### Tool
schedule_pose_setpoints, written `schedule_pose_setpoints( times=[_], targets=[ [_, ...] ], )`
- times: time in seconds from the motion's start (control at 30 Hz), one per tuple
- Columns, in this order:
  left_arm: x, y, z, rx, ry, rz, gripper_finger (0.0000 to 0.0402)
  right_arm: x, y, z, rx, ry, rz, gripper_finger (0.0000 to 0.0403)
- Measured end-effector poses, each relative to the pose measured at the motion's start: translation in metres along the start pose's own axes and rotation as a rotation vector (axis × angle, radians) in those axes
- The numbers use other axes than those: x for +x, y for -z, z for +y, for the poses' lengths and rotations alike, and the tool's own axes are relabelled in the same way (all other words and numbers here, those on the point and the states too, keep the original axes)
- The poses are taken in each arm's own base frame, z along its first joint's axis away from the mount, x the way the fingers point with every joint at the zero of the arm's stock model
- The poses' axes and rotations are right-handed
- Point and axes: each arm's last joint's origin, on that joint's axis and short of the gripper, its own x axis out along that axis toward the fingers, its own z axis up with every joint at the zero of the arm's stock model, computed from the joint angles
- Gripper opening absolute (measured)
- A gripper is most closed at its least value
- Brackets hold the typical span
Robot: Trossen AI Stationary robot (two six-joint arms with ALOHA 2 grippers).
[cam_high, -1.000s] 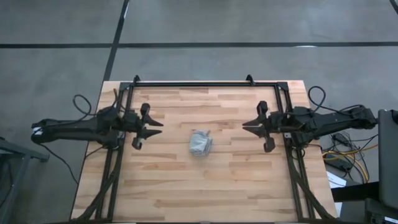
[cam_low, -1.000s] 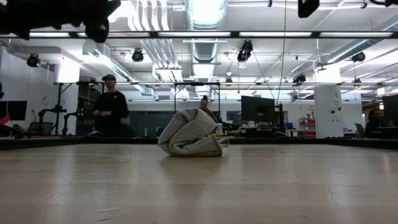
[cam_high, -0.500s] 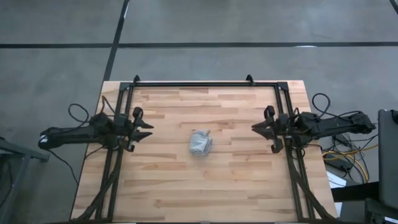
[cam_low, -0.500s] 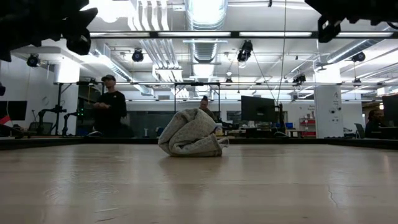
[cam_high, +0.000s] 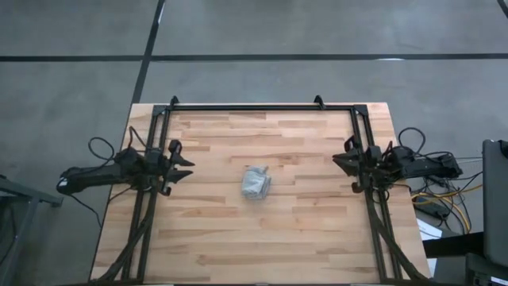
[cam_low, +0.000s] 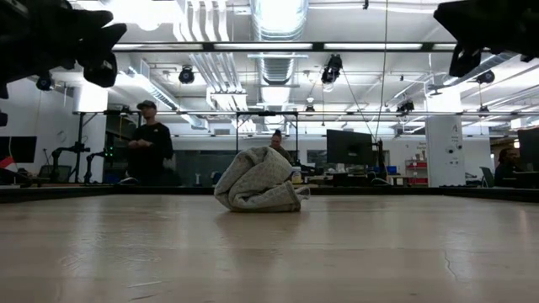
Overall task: Roll towel
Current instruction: Return to Home Position
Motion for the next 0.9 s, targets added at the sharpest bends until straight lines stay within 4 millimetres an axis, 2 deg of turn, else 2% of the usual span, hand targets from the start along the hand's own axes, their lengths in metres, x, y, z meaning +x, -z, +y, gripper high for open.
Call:
schedule_pose_setpoints(
  times=[0.2,0.4,0.67,0.9],
  targets=[
    [-0.002,0.003,0.000,-0.013,-0.003,0.027,0.0122,-0.003,0.012,-0.003,0.019,0.013,0.007,0.0050],
    [-0.003,0.015,0.001,-0.105,-0.032,0.147,0.0122,-0.002,0.015,-0.003,0.019,0.020,0.030,0.0050],
    [-0.003,0.016,0.002,-0.083,-0.039,0.155,0.0122,-0.004,0.032,-0.007,0.080,0.074,0.168,0.0050],
    [-0.004,0.018,0.002,-0.086,-0.048,0.172,0.0122,-0.004,0.034,-0.007,0.071,0.079,0.186,0.0050]
  ],
)
